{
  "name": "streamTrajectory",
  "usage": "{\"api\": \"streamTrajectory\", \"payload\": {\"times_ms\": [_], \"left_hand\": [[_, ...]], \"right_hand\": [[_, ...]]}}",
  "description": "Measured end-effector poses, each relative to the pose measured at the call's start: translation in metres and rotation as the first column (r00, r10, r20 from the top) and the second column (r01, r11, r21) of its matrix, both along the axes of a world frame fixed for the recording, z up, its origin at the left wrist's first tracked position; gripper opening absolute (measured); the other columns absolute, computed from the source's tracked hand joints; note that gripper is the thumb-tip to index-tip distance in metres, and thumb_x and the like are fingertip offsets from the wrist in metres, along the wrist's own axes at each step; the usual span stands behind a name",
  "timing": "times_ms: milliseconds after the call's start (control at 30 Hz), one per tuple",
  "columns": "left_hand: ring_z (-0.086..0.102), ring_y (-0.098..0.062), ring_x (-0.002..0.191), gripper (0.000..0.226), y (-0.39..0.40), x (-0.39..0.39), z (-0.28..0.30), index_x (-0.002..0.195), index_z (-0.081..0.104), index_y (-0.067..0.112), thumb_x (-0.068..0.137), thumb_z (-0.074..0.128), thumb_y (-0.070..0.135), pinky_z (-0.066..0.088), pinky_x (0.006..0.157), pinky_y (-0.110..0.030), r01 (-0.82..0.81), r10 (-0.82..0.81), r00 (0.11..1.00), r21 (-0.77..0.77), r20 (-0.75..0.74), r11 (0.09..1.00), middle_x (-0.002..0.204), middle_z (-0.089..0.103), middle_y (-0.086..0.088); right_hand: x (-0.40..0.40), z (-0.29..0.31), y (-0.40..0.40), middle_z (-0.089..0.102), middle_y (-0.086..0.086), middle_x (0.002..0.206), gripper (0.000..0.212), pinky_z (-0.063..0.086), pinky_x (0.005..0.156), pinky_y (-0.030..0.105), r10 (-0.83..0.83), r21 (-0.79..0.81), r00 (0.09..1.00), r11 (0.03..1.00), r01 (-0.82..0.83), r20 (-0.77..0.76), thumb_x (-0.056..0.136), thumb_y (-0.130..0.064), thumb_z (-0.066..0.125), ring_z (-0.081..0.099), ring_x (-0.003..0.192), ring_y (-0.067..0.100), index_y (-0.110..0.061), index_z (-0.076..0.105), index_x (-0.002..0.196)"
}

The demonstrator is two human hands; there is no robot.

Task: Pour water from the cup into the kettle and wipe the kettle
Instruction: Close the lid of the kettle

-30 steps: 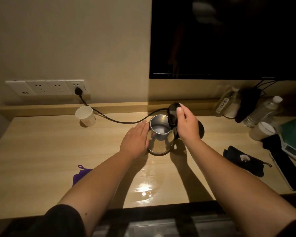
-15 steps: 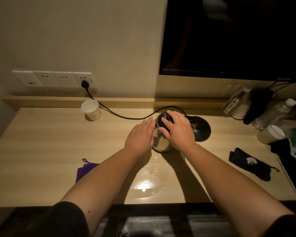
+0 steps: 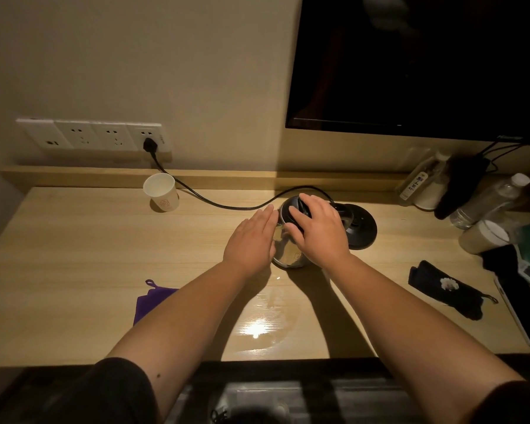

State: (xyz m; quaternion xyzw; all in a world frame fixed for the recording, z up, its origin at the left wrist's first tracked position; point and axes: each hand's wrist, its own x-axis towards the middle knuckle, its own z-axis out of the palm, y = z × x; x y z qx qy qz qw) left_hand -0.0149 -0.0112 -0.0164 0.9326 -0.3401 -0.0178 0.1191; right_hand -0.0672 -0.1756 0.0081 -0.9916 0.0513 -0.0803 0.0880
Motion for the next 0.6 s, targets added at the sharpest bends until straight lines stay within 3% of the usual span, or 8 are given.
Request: {"api": "streamTrajectory", "payload": {"times_ms": [367, 600], "left_hand": [[0.013, -0.021, 0.147, 0.066, 0.006, 0.003, 0.0, 0.153, 0.012, 0.018, 0.097, 0.047, 0.028, 0.019, 0.118, -0.038, 0.01, -0.009, 1.0, 0.034, -0.006, 0.999, 0.161, 0.011, -0.003], [0.01, -0.02, 0.147, 0.068, 0.012, 0.004, 0.006, 0.153, 0.01, 0.02, 0.097, 0.047, 0.03, 0.018, 0.118, -0.039, 0.033, -0.031, 0.999, 0.085, -0.017, 0.996, 0.162, 0.007, -0.002]], "right_hand": [[-0.005, -0.004, 0.009, 0.049, 0.011, 0.147, 0.042, 0.03, 0.113, 0.049, -0.017, -0.041, 1.0, 0.999, 0.018, 0.023, 0.1, -0.043, 0.049, 0.039, 0.138, 0.032, -0.018, 0.061, 0.131], [-0.008, 0.002, 0.019, 0.041, 0.012, 0.153, 0.048, 0.024, 0.116, 0.047, -0.025, -0.074, 1.0, 0.997, 0.023, -0.017, 0.102, -0.044, 0.043, 0.032, 0.143, 0.032, -0.017, 0.054, 0.139]]}}
